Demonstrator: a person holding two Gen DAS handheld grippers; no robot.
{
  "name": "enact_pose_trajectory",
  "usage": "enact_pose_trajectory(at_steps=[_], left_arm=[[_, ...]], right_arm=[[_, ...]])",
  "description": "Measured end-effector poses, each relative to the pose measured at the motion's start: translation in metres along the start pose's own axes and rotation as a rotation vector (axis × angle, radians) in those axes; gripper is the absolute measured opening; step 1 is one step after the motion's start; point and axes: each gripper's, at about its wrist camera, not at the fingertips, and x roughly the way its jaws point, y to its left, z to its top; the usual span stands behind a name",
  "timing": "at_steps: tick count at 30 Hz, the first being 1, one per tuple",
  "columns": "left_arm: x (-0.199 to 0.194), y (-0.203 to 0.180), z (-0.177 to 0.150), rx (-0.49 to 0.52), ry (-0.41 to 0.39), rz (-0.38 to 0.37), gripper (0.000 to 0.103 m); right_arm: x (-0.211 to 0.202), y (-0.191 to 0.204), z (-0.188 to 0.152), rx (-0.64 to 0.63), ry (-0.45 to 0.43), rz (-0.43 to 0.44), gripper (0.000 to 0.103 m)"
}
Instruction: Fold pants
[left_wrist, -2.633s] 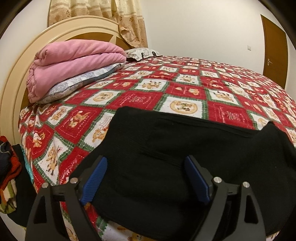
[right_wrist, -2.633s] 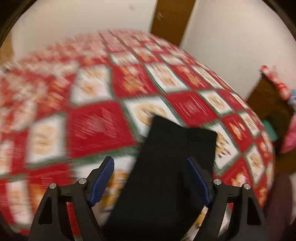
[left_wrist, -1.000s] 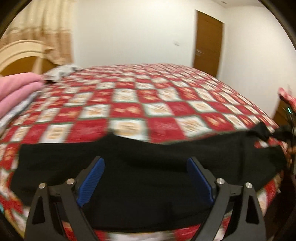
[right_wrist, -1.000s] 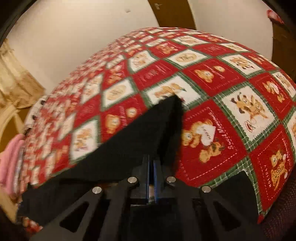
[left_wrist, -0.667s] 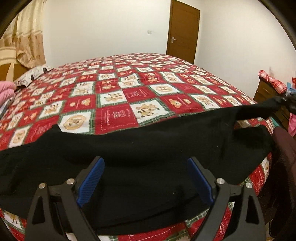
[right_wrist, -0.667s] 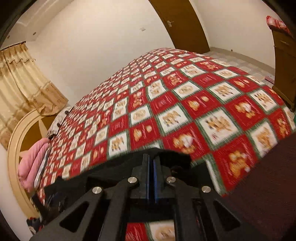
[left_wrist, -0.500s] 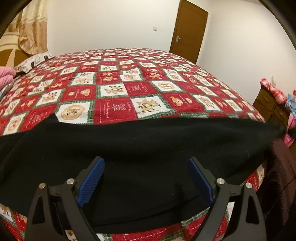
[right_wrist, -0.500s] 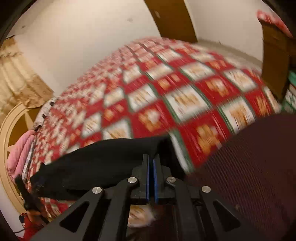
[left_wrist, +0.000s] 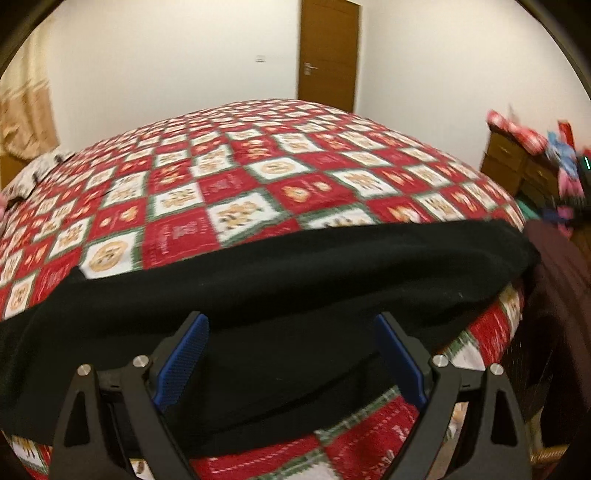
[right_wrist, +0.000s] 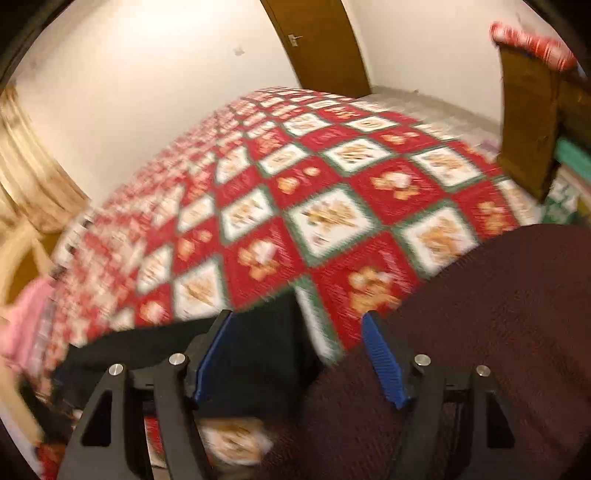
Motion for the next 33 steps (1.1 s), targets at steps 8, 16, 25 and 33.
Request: enact_pose_trajectory(at_steps=[8, 16, 25, 33], left_arm=[[-0.002, -0.01, -0.003, 0.042, 0.01, 0.016, 0.094], [-0.001, 0.004, -0.01, -0.012, 0.019, 0.012, 0.094], [0.006, -0.011, -0.015, 0.065, 0.038, 0.011, 0.094], [0.0, 0.004, -0.024, 0.074, 0.037, 0.046, 0.094]], right_arm=[[0.1, 0.02, -0.002, -0.13, 0.235, -0.065, 0.047], [0.082, 0.056, 0.004, -0.305, 0.098, -0.132, 0.016], [0.128, 0.054, 0.02, -0.428, 0.134, -0.33, 0.016], [0.034, 0.048, 0.015, -0.167, -0.153, -0.279, 0.062]])
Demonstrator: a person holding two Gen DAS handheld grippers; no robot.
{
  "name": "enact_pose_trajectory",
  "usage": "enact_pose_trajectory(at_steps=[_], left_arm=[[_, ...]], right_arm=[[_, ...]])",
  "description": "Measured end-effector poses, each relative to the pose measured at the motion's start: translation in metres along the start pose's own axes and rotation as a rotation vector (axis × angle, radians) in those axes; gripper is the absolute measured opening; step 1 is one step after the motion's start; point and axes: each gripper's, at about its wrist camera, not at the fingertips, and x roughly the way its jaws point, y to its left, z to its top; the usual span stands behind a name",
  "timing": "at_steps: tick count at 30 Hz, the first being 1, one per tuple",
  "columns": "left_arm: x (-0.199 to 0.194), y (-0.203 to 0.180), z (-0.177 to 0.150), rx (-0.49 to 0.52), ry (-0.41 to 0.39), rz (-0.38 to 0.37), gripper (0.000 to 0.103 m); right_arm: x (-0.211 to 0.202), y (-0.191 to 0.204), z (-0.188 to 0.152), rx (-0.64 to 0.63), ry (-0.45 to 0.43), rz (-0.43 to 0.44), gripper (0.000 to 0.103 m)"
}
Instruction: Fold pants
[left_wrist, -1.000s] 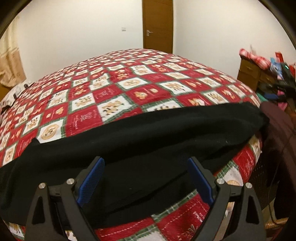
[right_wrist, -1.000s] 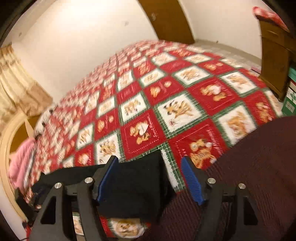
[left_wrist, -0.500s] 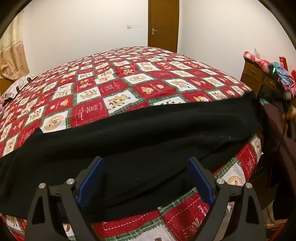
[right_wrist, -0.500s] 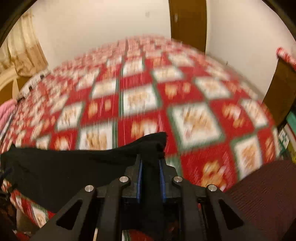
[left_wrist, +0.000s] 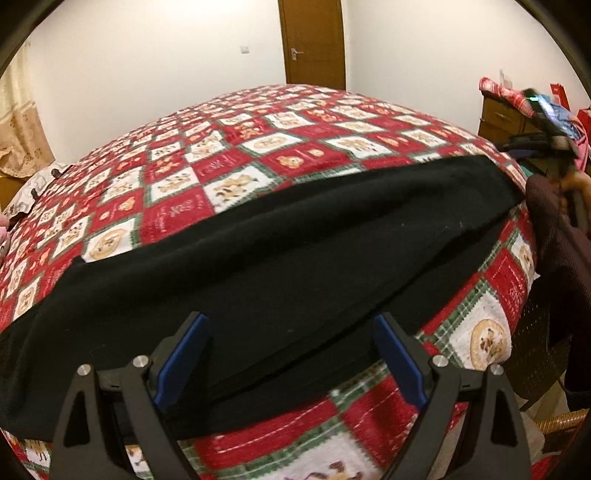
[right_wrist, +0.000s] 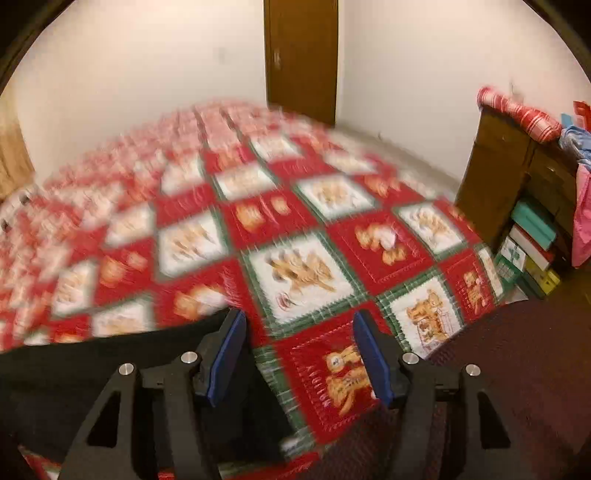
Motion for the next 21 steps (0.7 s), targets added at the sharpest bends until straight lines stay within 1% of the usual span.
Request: enact_pose_trajectory(at_steps=[1, 2, 3, 4, 6, 7, 8, 10, 12, 14, 15, 16, 18, 19, 21], left_arm=[[-0.002, 0.002, -0.001, -0.001, -0.009, 0.005, 0.094], [-0.003, 0.004, -0.002, -0.001, -0.017, 0.011, 0.094], [-0.003, 0.005, -0.003, 0.002, -0.017, 0.014, 0.094], [-0.003, 0.005, -0.004, 0.009, -0.016, 0.017, 0.094], [-0.002, 0.005, -0.006, 0.021, -0.017, 0.024, 0.094], [-0.001, 0.004, -0.007, 0.029, -0.018, 0.028, 0.094], [-0.001, 0.002, -0.009, 0.039, -0.018, 0.034, 0.094], [0.005, -0.001, -0.012, 0.071, 0.002, 0.065, 0.094], [0.006, -0.002, -0.017, 0.089, 0.011, 0.079, 0.094], [0.004, 0.0, -0.02, 0.09, -0.007, 0.079, 0.094], [0.004, 0.0, -0.02, 0.09, -0.01, 0.081, 0.095], [0.005, 0.002, -0.02, 0.088, -0.013, 0.081, 0.095], [0.008, 0.006, -0.02, 0.066, -0.02, 0.072, 0.095], [0.01, 0.008, -0.019, 0.048, -0.02, 0.059, 0.093], [0.011, 0.01, -0.019, 0.02, -0.024, 0.04, 0.089]], right_arm=[[-0.012, 0.006, -0.005, 0.018, 0.004, 0.105, 0.062], [-0.023, 0.016, -0.012, 0.043, 0.029, 0.238, 0.062], [-0.03, 0.026, -0.019, 0.067, 0.054, 0.343, 0.062], [-0.037, 0.039, -0.031, 0.099, 0.09, 0.467, 0.062], [-0.039, 0.061, -0.051, 0.142, 0.151, 0.594, 0.062], [-0.036, 0.076, -0.064, 0.164, 0.196, 0.664, 0.062], [-0.031, 0.088, -0.075, 0.177, 0.239, 0.703, 0.062], [-0.019, 0.115, -0.098, 0.18, 0.325, 0.75, 0.062], [-0.007, 0.133, -0.113, 0.196, 0.377, 0.759, 0.062], [0.006, 0.146, -0.125, 0.253, 0.422, 0.801, 0.062], [0.011, 0.153, -0.128, 0.273, 0.437, 0.813, 0.062], [0.016, 0.159, -0.13, 0.277, 0.447, 0.805, 0.062], [0.014, 0.166, -0.13, 0.272, 0.444, 0.792, 0.062], [0.011, 0.172, -0.129, 0.262, 0.442, 0.773, 0.062], [0.015, 0.177, -0.124, 0.283, 0.449, 0.756, 0.054]])
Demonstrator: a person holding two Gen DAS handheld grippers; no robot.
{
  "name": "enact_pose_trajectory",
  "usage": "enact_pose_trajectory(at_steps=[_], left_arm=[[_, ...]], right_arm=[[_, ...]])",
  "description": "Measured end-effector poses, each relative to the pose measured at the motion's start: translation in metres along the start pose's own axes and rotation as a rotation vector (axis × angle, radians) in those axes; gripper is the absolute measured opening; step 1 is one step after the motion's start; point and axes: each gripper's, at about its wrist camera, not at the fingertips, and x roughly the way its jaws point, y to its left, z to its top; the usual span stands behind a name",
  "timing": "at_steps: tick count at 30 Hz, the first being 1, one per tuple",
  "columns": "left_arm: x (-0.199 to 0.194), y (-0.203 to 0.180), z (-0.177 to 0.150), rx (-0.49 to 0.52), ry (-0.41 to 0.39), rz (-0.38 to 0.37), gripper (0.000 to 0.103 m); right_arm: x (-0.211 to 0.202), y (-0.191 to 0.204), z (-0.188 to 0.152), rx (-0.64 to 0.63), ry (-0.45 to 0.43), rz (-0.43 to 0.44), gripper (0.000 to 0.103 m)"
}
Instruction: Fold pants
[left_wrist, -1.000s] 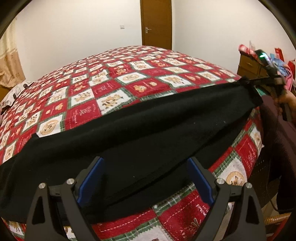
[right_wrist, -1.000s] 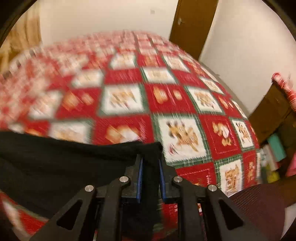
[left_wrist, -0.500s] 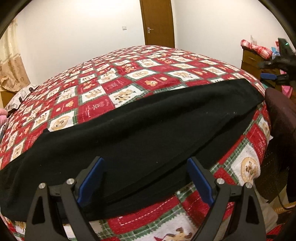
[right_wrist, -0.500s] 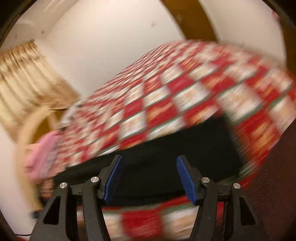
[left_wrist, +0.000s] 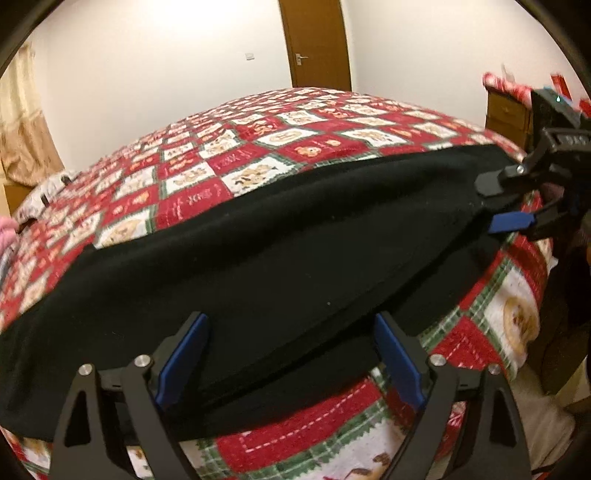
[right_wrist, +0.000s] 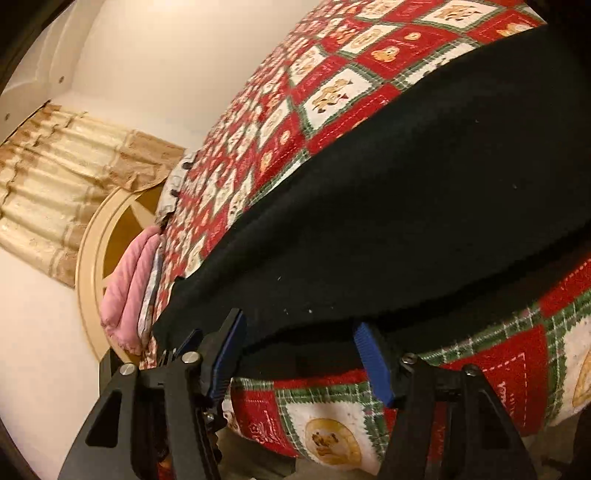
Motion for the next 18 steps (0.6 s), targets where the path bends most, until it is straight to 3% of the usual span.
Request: enact_pose_trajectory(at_steps=[2, 4, 8, 12, 13, 14, 15, 17, 18], left_arm=[[-0.005, -0.006, 0.0, 0.038, -0.008, -0.011, 0.073], [-0.01, -0.01, -0.001, 0.081, -0.016, -0.009, 0.069], [-0.007, -0.009, -0.004, 0.092, -0.036, 0.004, 0.075], [-0.002, -0.006, 0.001, 0.076, -0.047, -0.006, 0.077], [0.0, -0.006, 0.002, 0.08, -0.05, -0.013, 0.073], [0.0, -0.006, 0.004, 0.081, -0.052, -0.031, 0.062], [0.001, -0.006, 0.006, 0.08, -0.052, -0.062, 0.056], [0.0, -0.006, 0.008, 0.085, -0.053, -0.079, 0.033], [-0.002, -0.006, 0.009, 0.084, -0.053, -0.097, 0.027]], right_arm=[[-0.005, 0.001, -0.001, 0.024, 0.005, 0.047, 0.049], [-0.015, -0.001, -0.005, 0.039, 0.004, 0.072, 0.049], [-0.016, -0.005, -0.007, 0.041, 0.009, 0.025, 0.049], [-0.001, -0.008, -0.002, 0.083, -0.017, 0.032, 0.049], [0.0, -0.006, 0.0, 0.068, -0.041, 0.029, 0.044], [0.001, -0.001, 0.001, 0.049, -0.057, 0.025, 0.018], [0.003, 0.001, 0.003, 0.038, -0.06, 0.018, 0.007], [0.0, 0.005, 0.003, 0.031, -0.073, 0.017, 0.005], [-0.003, 0.007, 0.003, 0.017, -0.078, 0.014, 0.005]])
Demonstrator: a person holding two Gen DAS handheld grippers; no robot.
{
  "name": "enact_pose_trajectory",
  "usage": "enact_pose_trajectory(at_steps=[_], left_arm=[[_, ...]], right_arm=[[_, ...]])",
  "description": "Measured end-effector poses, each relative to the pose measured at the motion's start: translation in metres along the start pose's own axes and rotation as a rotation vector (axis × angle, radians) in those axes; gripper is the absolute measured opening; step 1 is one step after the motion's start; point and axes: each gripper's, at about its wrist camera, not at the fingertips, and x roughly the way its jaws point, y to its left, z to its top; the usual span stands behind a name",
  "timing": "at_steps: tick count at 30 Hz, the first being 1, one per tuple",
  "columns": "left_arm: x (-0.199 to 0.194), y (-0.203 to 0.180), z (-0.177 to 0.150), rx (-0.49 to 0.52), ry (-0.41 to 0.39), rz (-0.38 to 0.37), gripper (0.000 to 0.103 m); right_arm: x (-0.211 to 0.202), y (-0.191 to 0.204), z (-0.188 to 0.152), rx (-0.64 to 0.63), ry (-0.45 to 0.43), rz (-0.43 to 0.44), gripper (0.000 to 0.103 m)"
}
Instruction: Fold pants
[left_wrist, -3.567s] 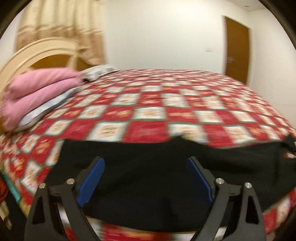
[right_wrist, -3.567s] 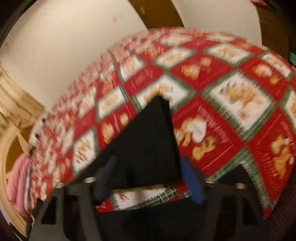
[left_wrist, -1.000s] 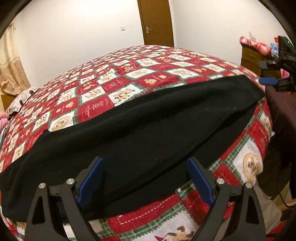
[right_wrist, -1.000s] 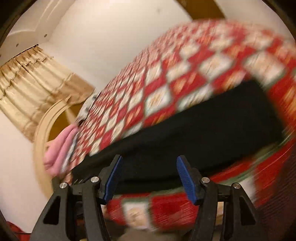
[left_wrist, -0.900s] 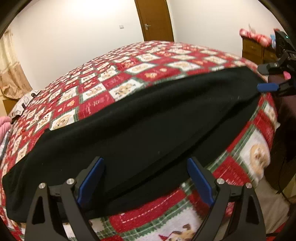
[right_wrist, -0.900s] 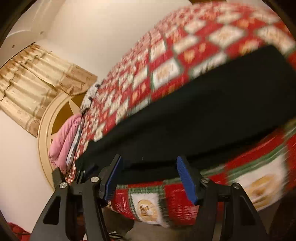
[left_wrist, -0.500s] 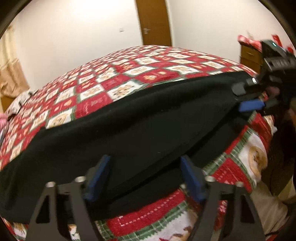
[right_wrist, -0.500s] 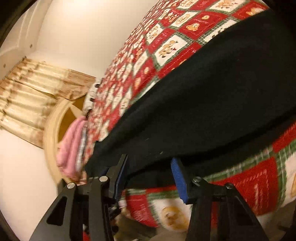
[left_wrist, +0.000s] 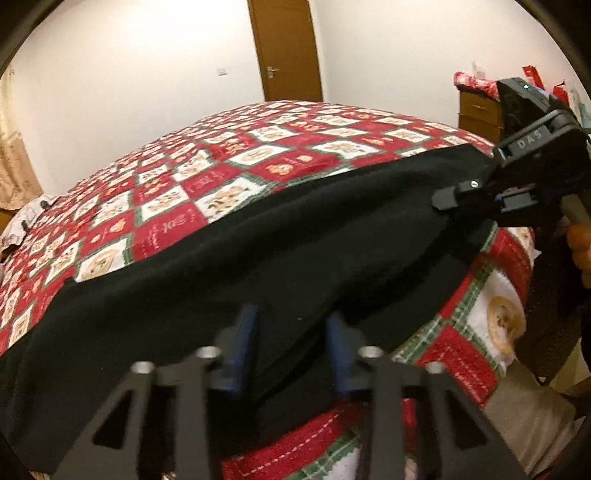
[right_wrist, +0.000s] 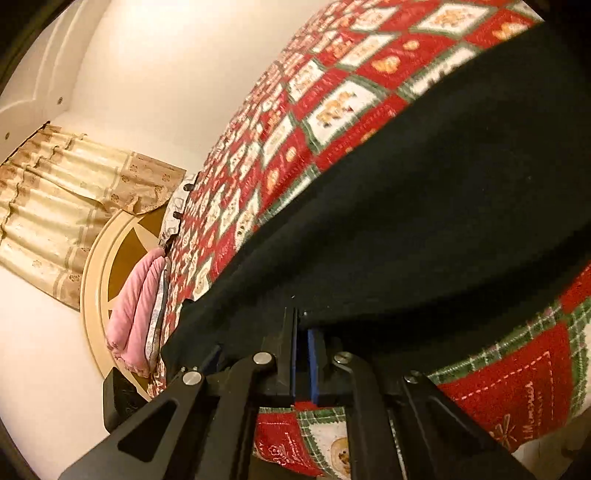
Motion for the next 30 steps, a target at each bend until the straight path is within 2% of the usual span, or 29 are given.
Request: enact_pose_trajectory(at_steps=[1, 7, 9, 13, 17, 22, 28, 30], left_arm=[[-0.003, 0.0, 0.0, -0.002, -0.005, -0.011, 0.014], [-0.03, -0.01, -0.001, 0.057, -0.052, -0.016, 0.012], [-0.029, -0.019, -0.008, 0.107, -0.03, 0.007, 0.012], [-0.018, -0.022, -0.022, 0.112, 0.021, 0.005, 0.012], [-0.027, -0.019, -0.021, 0.112, -0.002, 0.001, 0.012], [-0.026, -0.022, -0.017, 0.136, -0.011, 0.002, 0.012], [-0.017, -0.038, -0.019, 0.177, 0.006, -0.016, 0.012], [-0.021, -0.034, -0.02, 0.177, 0.008, -0.028, 0.012]], right_arm=[[-0.004, 0.003, -0.001, -0.025, -0.004, -0.002, 0.005], [-0.027, 0.002, -0.014, -0.091, 0.011, -0.034, 0.005], [-0.028, -0.007, -0.018, -0.092, 0.021, -0.062, 0.005], [-0.018, -0.034, -0.03, -0.044, 0.069, -0.136, 0.005], [-0.024, -0.035, -0.03, -0.045, 0.064, -0.089, 0.005], [-0.044, 0.002, -0.027, -0.207, -0.009, -0.075, 0.005], [-0.021, 0.04, -0.009, -0.413, -0.083, -0.165, 0.005], [0.0, 0.039, -0.009, -0.45, -0.025, -0.209, 0.005]])
